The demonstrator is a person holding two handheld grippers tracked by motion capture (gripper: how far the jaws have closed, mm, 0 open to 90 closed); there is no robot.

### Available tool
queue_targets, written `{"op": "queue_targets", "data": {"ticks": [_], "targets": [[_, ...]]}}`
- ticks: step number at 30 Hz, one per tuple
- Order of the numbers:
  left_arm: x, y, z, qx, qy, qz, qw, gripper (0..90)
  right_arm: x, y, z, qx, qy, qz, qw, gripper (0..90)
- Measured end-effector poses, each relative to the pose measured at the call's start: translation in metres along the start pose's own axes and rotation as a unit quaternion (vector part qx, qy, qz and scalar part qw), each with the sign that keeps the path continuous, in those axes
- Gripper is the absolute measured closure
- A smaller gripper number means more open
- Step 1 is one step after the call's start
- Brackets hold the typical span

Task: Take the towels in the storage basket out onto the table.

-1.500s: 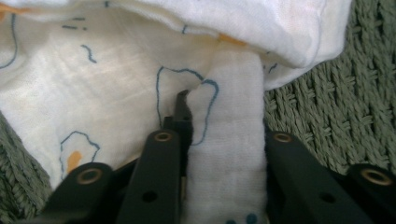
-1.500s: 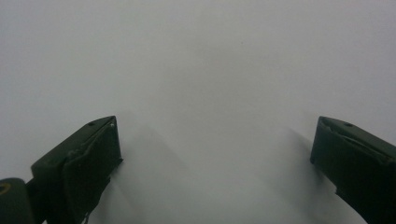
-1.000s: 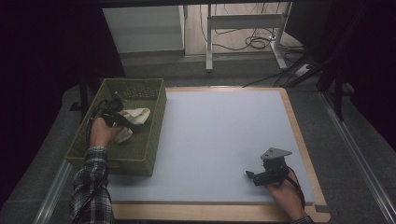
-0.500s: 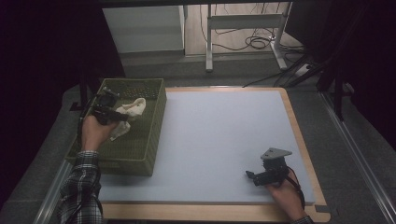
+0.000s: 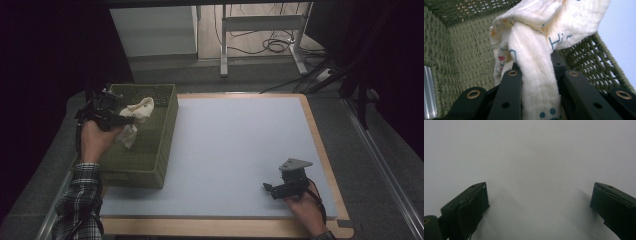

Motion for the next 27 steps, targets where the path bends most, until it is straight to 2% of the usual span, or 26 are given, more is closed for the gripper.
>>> {"op": "queue_targets", "data": {"ticks": [7, 11, 15, 27], "targets": [[0.014, 0.006, 0.004, -0.008, 0.005, -0.004, 0.9999, 76.5, 0.0, 0.0, 0.0, 0.0, 0.0, 0.0, 1.0, 1.7], [0.024, 0.014, 0.008, -0.023, 0.001, 0.001, 0.9997, 76.5, 0.0, 0.0, 0.0, 0.0, 0.0, 0.0, 1.0, 1.7], [0.034, 0.025, 0.014, -0.044, -0.012, 0.01, 0.9989, 76.3, 0.0, 0.0, 0.0, 0.0, 0.0, 0.0, 1.0, 1.7], [0.056, 0.061, 0.035, -0.085, -0.047, 0.018, 0.9951, 76.0, 0.0, 0.0, 0.0, -0.001, 0.0, 0.0, 1.0, 1.7]]}}
Point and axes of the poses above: each handheld gripper's, and its own axes: x roughly backward along the jaws, z roughly out of its top, y roughly to its right, the point moved 6 cm from there along -x, roughly forward along the jaws, and after that the axes turned 13 degrees about x, right-handed, at the moved point
